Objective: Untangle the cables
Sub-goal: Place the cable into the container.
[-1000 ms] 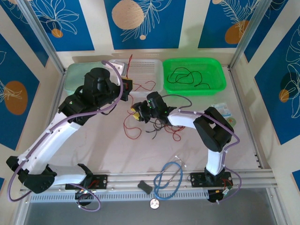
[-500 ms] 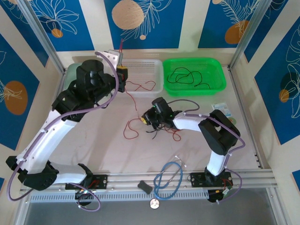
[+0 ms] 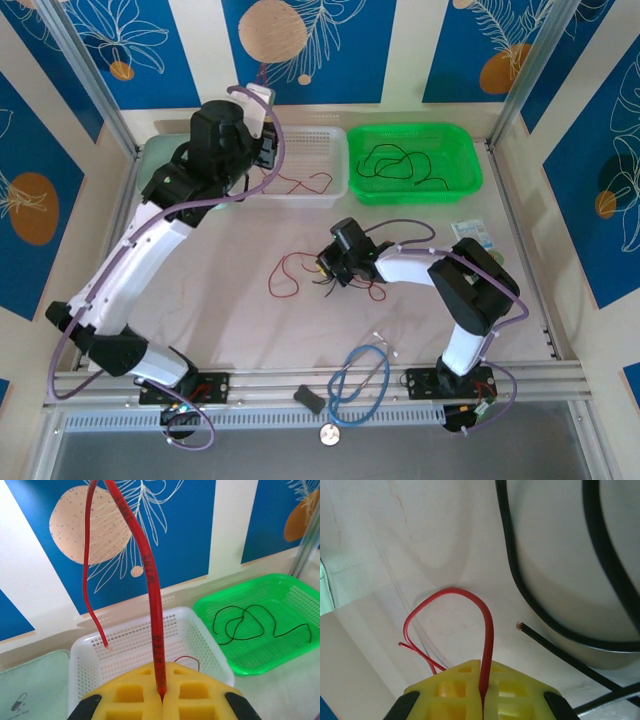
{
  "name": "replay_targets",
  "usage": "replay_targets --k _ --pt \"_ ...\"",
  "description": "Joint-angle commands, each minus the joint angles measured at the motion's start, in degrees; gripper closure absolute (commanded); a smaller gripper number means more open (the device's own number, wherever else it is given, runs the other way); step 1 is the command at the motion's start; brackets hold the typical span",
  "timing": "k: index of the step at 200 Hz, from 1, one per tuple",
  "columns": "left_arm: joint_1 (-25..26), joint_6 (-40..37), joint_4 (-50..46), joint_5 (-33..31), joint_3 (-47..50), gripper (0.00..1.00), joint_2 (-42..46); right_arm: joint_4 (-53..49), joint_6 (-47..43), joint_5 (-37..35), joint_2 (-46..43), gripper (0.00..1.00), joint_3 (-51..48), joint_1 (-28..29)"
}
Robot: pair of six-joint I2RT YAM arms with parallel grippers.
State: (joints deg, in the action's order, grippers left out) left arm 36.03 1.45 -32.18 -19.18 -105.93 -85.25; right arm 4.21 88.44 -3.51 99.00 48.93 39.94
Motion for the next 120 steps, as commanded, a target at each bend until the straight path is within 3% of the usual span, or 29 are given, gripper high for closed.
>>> replay_targets --k 1,65,120 --pt "-1.9 -1.5 4.9 0.0 -1.0 1.00 -2.6 -1.6 -2.0 -1.7 -3.0 1.00 -0.6 0.1" --pt "-6.2 0.1 14.3 1.7 -0.4 1.00 -14.4 -4.3 -4.6 -3.1 -6.3 1.00 -0.5 2.5" --pt "-10.0 7.4 13.9 5.6 -0.2 1.00 -24.8 -6.9 -10.4 -4.2 -9.3 1.00 1.9 3.6"
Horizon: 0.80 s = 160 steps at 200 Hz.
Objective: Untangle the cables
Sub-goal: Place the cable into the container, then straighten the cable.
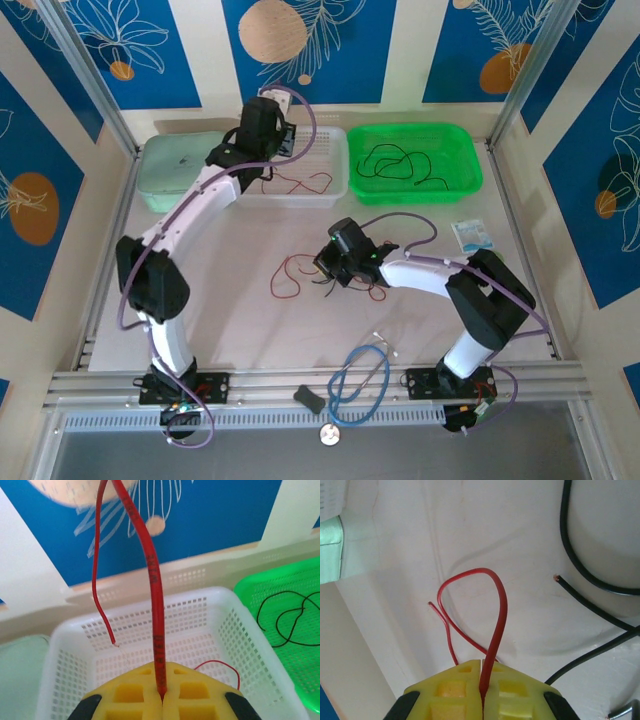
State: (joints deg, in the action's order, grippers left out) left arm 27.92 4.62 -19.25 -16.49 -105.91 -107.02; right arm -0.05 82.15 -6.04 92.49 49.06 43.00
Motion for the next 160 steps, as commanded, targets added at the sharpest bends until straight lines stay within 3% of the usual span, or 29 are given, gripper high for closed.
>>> replay_targets --k 1,32,45,78,91,130,160 --pt "-1.9 4.3 0.9 3.0 -0.2 1.00 -3.1 -2.7 -4.2 -1.7 -2.8 1.00 1.8 0.5" --pt "-2.5 5.6 -0.4 6.1 -0.1 0.90 -6.6 -4.5 -6.9 -2.7 -5.2 1.00 2.7 0.6" --pt "-2.5 5.9 -1.2 7.9 0.0 0.81 -7.4 -5.3 -7.8 -3.5 -6.3 1.00 3.0 0.6" --pt "-2.4 6.0 -4.0 11.4 0.1 0.32 -7.6 -7.1 -10.2 -4.9 -9.0 1.00 3.8 0.3" --pt "-2.4 5.9 -5.5 12.1 0.2 0.20 -6.9 -7.5 -10.7 -5.1 -9.7 1.00 3.9 0.0" --pt "-2.4 5.7 -7.0 13.3 7.5 0.06 0.6 -6.9 -10.5 -4.8 -10.6 1.00 2.9 -0.6" --pt "-2.0 6.6 -4.1 14.0 22.8 0.09 13.2 -6.5 -10.6 -4.5 -11.2 1.00 2.5 -1.6"
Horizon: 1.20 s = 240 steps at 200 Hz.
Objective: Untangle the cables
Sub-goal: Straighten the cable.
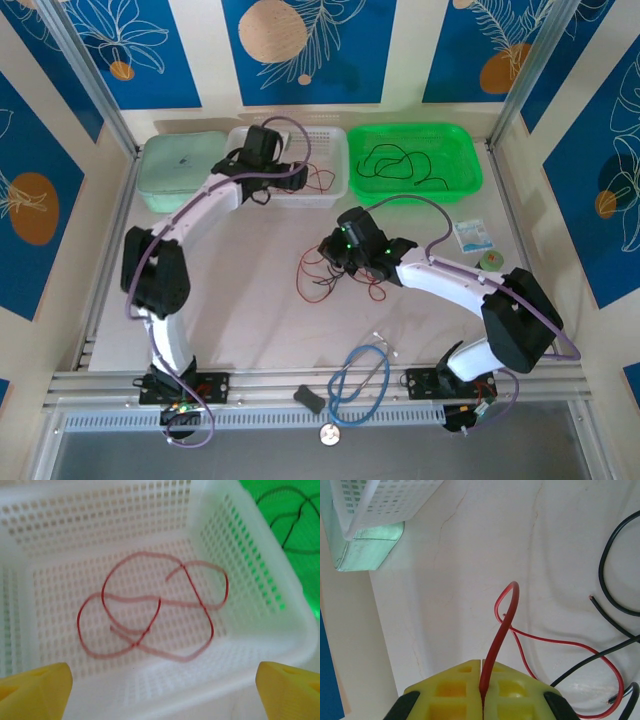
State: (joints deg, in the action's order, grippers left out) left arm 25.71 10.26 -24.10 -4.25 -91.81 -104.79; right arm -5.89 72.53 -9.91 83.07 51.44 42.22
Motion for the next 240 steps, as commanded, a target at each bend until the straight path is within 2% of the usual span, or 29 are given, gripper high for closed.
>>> replay_targets --k 1,35,69,111,156,195,240 --pt "0.2 1.1 0.9 1.8 9.4 0.10 11.5 -0.7 -1.0 -0.6 -1.8 1.00 0.1 -0.9" --pt "1.1 8.2 10.6 6.5 31.4 0.30 25.1 -0.4 -1.0 0.4 -3.2 1.00 -0.6 -2.8" --pt "3.9 10.1 19.2 11.6 42.5 0.40 27.4 -0.3 -1.2 2.4 -5.6 1.00 -0.2 -4.2" --pt "8.4 4.3 27.8 18.1 42.3 0.42 18.9 -0.6 -1.0 2.9 -8.3 1.00 0.1 -4.8" --pt "8.6 1.1 34.7 20.7 41.4 0.45 10.1 -1.3 -0.9 3.8 -10.7 1.00 0.1 -6.1" --pt "8.6 -0.3 36.5 22.2 41.9 0.45 7.9 -1.7 -0.8 4.1 -12.0 1.00 -0.2 -7.1" --pt "8.6 1.6 40.5 24.3 41.4 0.45 5.7 -1.3 -0.2 5.1 -12.9 1.00 -0.2 -7.7"
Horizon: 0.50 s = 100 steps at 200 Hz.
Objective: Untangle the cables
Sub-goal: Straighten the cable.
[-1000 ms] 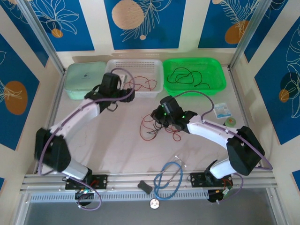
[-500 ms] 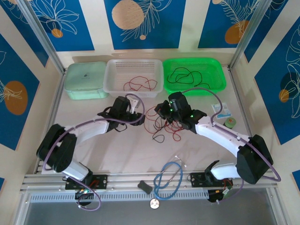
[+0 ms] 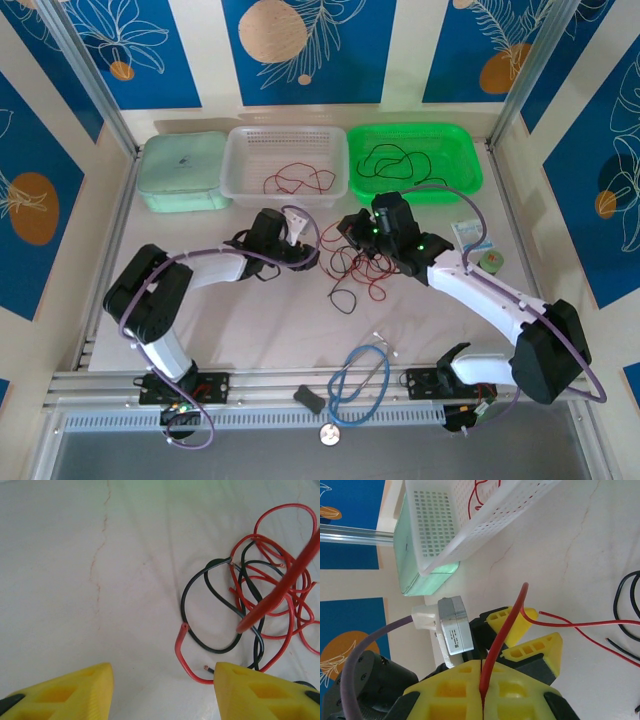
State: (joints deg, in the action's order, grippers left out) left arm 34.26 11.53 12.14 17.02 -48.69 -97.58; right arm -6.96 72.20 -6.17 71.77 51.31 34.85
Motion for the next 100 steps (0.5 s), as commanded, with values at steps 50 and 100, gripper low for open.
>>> replay_targets --k 50,100 --pt "0.0 1.9 7.4 4.5 -3.6 0.48 -5.4 -0.9 0.2 0.9 -2.7 1.00 -0.3 -0.3" --pt "0.0 4.6 12.8 5.7 -3.4 0.71 -8.2 -1.9 0.2 0.6 -3.5 1.00 -0.2 -0.5"
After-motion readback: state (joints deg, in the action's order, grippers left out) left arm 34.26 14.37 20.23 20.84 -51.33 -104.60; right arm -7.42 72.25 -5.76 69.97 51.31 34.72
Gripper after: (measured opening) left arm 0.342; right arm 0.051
